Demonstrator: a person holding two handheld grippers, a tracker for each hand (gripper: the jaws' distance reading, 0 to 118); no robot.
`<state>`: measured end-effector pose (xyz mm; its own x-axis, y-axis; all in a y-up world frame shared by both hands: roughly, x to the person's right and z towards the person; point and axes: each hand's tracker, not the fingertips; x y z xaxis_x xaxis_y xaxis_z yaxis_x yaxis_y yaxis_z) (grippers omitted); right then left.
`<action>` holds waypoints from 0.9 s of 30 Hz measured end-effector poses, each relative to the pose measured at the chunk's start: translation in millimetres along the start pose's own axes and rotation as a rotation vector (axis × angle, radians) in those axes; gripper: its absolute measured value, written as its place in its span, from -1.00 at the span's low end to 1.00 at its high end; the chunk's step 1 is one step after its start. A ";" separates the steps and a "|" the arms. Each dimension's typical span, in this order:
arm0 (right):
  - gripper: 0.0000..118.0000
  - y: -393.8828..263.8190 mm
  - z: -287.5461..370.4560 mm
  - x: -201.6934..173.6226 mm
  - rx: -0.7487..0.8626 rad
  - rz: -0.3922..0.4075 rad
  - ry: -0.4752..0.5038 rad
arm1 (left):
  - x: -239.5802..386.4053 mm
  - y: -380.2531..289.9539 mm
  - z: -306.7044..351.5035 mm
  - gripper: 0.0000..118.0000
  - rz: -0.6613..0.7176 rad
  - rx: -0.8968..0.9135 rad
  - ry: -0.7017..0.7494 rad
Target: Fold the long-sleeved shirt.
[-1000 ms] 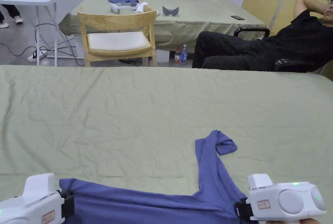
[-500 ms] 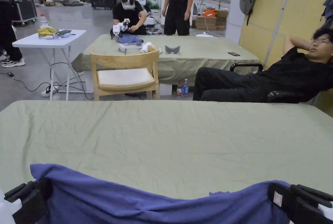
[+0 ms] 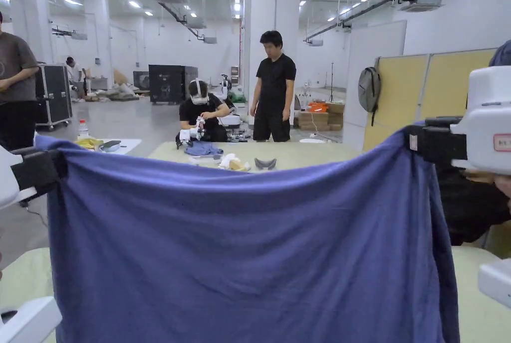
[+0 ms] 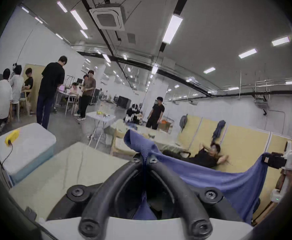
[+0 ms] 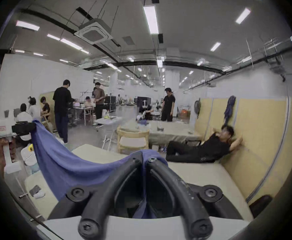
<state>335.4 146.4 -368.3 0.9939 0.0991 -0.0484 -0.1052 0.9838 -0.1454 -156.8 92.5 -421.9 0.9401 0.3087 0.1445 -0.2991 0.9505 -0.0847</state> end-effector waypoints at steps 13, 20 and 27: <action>-0.92 188.7 -111.2 45.8 0.089 -0.011 -0.074 | 18.3 145.8 -125.3 -0.98 -0.025 0.115 -0.018; -0.92 238.3 -164.0 55.0 0.094 0.024 -0.114 | 30.5 187.0 -196.2 -0.98 -0.044 0.139 0.016; -0.92 218.0 -224.0 69.6 0.056 0.089 -0.127 | 32.1 166.4 -252.7 -0.98 -0.072 0.122 0.041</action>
<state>374.3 334.2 -624.7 0.9773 0.2008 0.0675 -0.1944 0.9767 -0.0911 -135.1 251.4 -680.5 0.9649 0.2406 0.1050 -0.2463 0.9681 0.0454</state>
